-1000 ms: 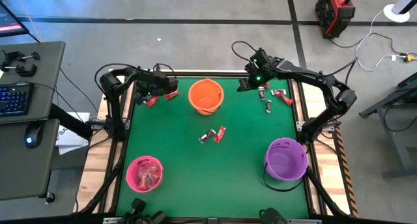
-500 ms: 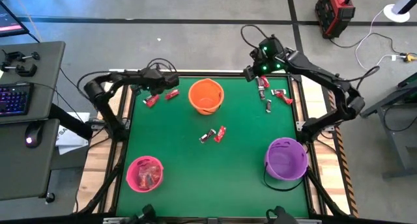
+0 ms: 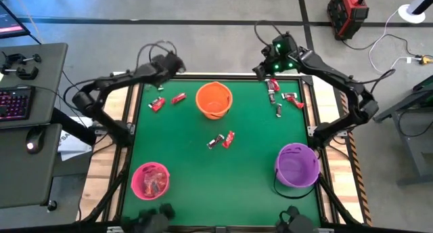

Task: Sort candy by brand, put in halloween buckets
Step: Put the green gummy into the pink bucket

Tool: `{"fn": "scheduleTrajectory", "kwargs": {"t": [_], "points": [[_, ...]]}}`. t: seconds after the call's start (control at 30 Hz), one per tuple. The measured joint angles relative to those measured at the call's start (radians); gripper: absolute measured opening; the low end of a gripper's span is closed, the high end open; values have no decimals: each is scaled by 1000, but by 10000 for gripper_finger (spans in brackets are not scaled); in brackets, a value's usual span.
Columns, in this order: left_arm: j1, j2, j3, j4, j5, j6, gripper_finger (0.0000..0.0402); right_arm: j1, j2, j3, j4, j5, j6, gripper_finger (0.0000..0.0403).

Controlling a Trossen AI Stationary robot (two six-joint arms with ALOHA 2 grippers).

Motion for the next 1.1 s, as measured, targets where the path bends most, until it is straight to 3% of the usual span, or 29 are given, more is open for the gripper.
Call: {"fn": "scheduleTrajectory", "kwargs": {"t": [0.17,0.23,0.3,0.43,0.57,0.97,1.1], "points": [[101,44,131,-336,-136,-122,0,-49,0,0,-5,1,-5,8],[124,60,137,-391,-155,-196,0,-64,0,0,-3,1,-24,2],[134,89,130,-386,-158,-272,0,-74,0,0,3,1,-38,3],[162,203,115,-375,-70,-403,0,-92,0,0,34,1,-65,3],[168,217,122,-353,-113,-583,0,-105,0,0,46,1,-64,1],[259,238,96,-347,-67,-818,0,-109,0,0,3,-2,-86,0],[270,238,96,-344,-69,-831,0,-109,0,0,3,-2,-86,0]]}}
